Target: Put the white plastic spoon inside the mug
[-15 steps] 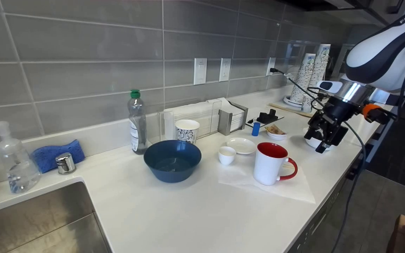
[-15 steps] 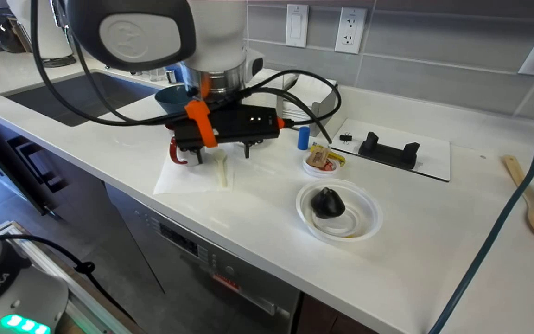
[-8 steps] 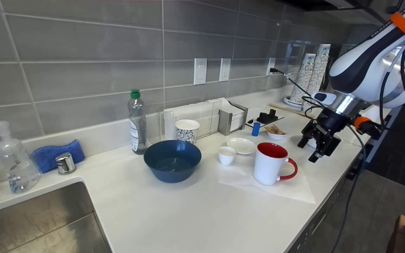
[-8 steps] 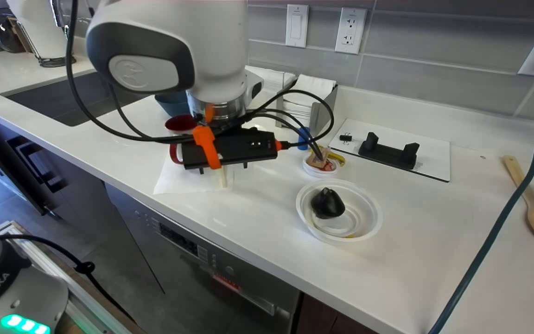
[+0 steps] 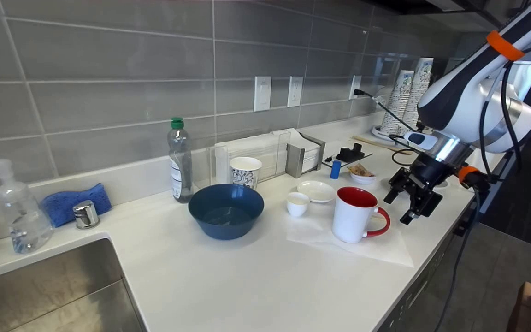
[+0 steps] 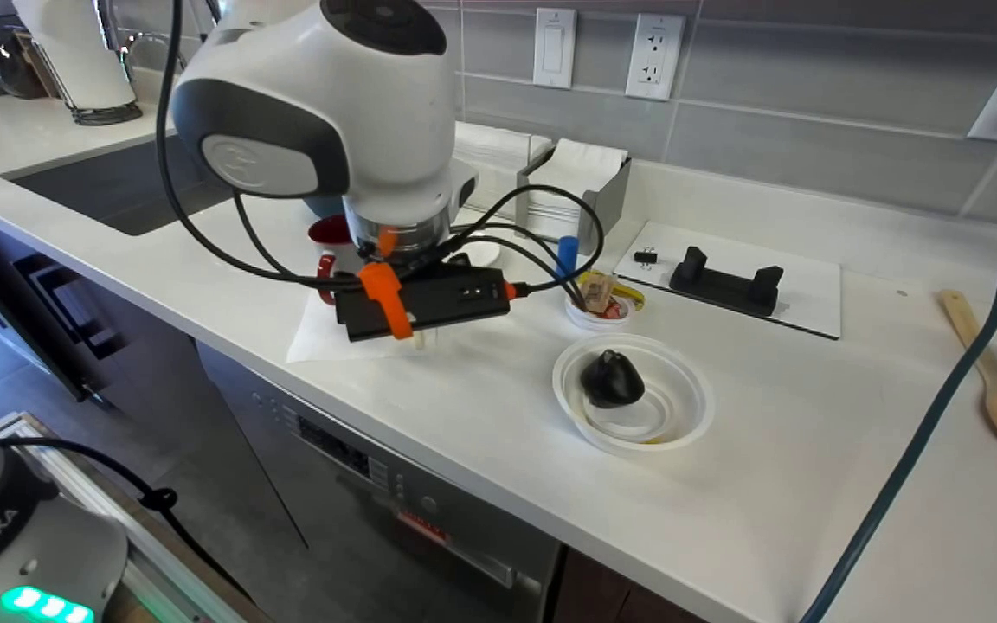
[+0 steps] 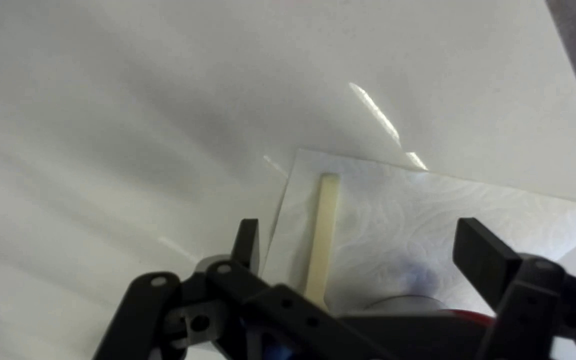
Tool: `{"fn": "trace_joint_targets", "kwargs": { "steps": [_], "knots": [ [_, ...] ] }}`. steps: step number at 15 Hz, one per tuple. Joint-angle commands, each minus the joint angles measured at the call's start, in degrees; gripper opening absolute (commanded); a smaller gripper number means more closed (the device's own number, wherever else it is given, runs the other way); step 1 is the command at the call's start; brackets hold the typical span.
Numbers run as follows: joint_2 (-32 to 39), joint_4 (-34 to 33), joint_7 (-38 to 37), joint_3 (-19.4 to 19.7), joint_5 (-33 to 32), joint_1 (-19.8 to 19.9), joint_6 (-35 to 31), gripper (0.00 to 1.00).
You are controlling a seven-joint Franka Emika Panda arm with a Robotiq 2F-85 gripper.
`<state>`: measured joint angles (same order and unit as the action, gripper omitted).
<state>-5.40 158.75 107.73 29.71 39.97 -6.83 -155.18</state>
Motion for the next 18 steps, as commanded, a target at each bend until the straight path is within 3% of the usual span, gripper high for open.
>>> {"fn": "trace_joint_targets", "kwargs": {
  "steps": [1, 3, 4, 5, 6, 7, 8, 9, 11, 13, 18],
  "knots": [
    [1.44, -0.01, 8.51, 0.05, 8.26, -1.77, -2.42, 0.72],
    [1.89, -0.03, 11.78, -0.07, 11.53, -2.14, -2.56, 0.69],
    [2.06, -0.03, 13.11, -0.16, 13.05, -2.26, -2.28, 0.61],
    [2.07, -0.04, 14.42, -0.25, 14.45, -2.37, -2.19, 0.65],
    [2.2, -0.04, 15.57, -0.35, 15.82, -2.53, -2.14, 0.54],
    [2.21, -0.04, 16.69, -0.41, 17.13, -2.72, -2.07, 0.5],
    [2.37, -0.04, 17.27, -0.53, 17.97, -2.85, -1.87, 0.37],
    [2.29, -0.04, 18.49, -0.7, 19.2, -3.01, -2.09, 0.32],
    [2.22, -0.04, 19.78, -0.92, 20.99, -3.3, -2.01, 0.28],
    [2.5, -0.36, 21.19, -1.02, 22.86, -3.63, -2.05, 0.35],
    [3.07, -1.22, 24.65, -1.01, 26.7, -4.1, -1.97, 0.38]
  ]
}}
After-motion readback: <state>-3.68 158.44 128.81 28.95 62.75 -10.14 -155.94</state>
